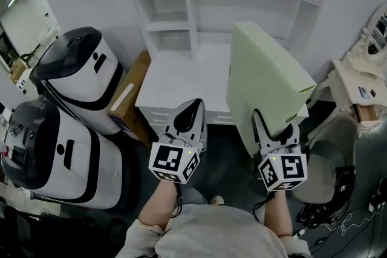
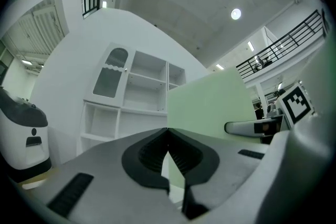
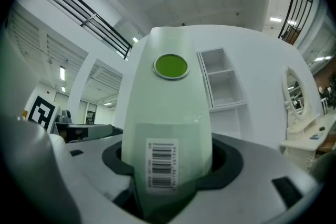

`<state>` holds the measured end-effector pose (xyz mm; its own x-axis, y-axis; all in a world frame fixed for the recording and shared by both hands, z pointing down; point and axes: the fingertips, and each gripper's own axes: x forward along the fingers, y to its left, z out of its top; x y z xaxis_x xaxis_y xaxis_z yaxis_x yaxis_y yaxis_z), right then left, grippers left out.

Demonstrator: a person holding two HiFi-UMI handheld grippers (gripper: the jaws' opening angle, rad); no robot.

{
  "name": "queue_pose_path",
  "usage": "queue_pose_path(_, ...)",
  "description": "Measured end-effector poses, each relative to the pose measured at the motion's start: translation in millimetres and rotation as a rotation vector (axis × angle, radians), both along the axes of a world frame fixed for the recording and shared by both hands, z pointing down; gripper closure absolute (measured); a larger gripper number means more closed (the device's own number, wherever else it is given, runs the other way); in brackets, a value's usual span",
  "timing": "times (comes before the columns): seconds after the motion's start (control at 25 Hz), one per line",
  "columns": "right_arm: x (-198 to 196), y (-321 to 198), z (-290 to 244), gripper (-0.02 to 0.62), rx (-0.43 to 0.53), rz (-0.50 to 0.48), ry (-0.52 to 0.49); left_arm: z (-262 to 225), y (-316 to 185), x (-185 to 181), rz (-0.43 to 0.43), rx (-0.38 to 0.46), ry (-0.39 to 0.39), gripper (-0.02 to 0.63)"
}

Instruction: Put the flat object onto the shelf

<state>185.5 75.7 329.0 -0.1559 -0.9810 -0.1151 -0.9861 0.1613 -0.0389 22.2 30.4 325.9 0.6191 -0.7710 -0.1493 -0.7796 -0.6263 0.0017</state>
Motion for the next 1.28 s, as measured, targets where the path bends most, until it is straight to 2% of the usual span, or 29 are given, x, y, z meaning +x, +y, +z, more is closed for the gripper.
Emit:
queue_pose_path(0.28,5,-37,6,0.31,-0.014,0.024,-0.011,9,-39,7,0.021,-0.014,-0.015,0.591)
queue_pose_path(0.68,-3,-104,3,0.31,-0.022,0.105,-0.017,5,-119,12,0.124,-0.024,-0.024,0.591)
queue_pose_path(0.96,-21,-153,-6,0.311,-0.003,0.164,-0.009,-4,-178,1,0.191,-0.006,-0.03,0.591)
queue_pose_path(1.28,-42,-190,-10,0.31,0.008,0.233,0.0,-10,-224,-14,0.266,0.011,-0.034,0.591)
